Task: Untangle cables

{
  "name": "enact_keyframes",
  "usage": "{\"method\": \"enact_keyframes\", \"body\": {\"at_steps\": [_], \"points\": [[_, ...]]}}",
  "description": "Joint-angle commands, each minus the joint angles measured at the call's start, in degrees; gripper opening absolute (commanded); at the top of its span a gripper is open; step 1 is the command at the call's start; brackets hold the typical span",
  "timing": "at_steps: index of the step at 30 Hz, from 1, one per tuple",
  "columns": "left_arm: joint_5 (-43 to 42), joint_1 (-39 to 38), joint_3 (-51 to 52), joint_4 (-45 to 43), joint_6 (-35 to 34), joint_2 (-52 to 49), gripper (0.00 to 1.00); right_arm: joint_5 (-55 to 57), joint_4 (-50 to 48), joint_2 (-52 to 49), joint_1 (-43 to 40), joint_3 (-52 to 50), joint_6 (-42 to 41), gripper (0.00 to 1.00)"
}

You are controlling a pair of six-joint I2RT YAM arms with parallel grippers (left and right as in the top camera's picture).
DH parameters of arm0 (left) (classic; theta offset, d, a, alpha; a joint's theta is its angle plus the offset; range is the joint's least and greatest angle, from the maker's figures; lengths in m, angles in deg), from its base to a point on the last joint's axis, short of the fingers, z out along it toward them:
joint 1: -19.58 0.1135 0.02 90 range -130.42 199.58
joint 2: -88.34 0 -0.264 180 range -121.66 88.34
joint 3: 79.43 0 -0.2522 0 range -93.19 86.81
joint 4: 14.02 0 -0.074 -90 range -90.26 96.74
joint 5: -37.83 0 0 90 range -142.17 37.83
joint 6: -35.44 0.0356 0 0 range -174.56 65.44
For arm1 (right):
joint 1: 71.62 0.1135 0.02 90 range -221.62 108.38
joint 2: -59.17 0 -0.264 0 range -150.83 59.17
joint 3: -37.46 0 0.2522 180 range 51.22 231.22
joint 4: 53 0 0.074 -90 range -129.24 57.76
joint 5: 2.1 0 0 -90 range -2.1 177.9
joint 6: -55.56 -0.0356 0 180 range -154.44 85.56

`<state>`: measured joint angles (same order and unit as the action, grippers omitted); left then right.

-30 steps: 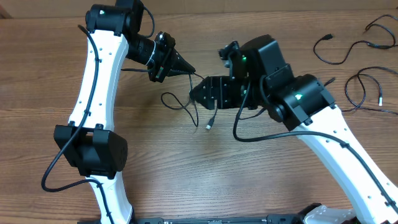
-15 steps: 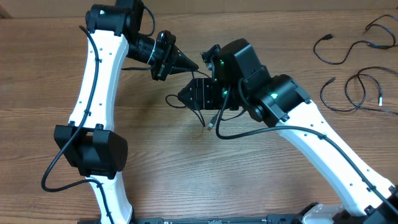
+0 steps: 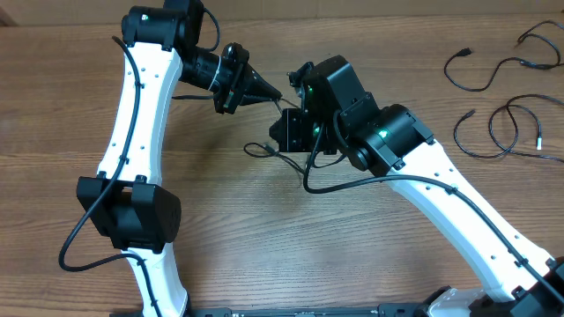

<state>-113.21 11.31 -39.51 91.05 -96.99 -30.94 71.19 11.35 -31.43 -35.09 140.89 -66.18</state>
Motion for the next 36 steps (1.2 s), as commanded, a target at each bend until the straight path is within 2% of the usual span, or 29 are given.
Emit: {"method": "enact_keyframes", "body": {"at_steps": [1, 2, 4, 6, 11, 16, 22, 30, 36], "points": [[0.17, -0.39, -1.01, 0.11, 7.15, 0.13, 0.30, 4.39, 0.24, 0.15, 0.04, 0.39, 0.07, 0.04], [0.17, -0.39, -1.01, 0.11, 10.03, 0.13, 0.49, 4.74, 0.20, 0.24, 0.04, 0.39, 0.07, 0.04], [0.17, -0.52, -1.01, 0.15, 15.45, 0.13, 0.79, 5.49, 0.02, 0.46, 0.02, 0.46, 0.07, 0.04], [0.15, -0.81, -1.01, 0.46, 21.68, 0.13, 1.00, 7.37, 0.04, 0.96, -0.28, 0.50, 0.07, 0.04], [0.15, -1.60, -1.01, 3.28, 34.36, 0.13, 1.00, 12.72, 0.74, 2.86, -2.43, 0.50, 0.07, 0.04], [0.22, -2.08, -1.01, 5.51, 43.93, 0.13, 1.00, 14.10, 3.21, 5.03, -7.85, 0.50, 0.04, 0.04], [10.03, -3.37, -1.01, 5.51, 44.61, 0.13, 1.00, 14.12, 6.62, 7.96, -14.97, 0.52, 0.31, 0.04], [21.68, -3.91, -1.01, 5.49, 44.61, 0.13, 1.00, 14.97, 5.62, 14.27, -22.21, 2.36, 3.43, 0.04], [30.51, -3.91, -1.01, 5.49, 44.61, 0.13, 1.00, 28.24, 4.35, 19.58, -27.67, 2.45, 5.70, 0.04]]}}
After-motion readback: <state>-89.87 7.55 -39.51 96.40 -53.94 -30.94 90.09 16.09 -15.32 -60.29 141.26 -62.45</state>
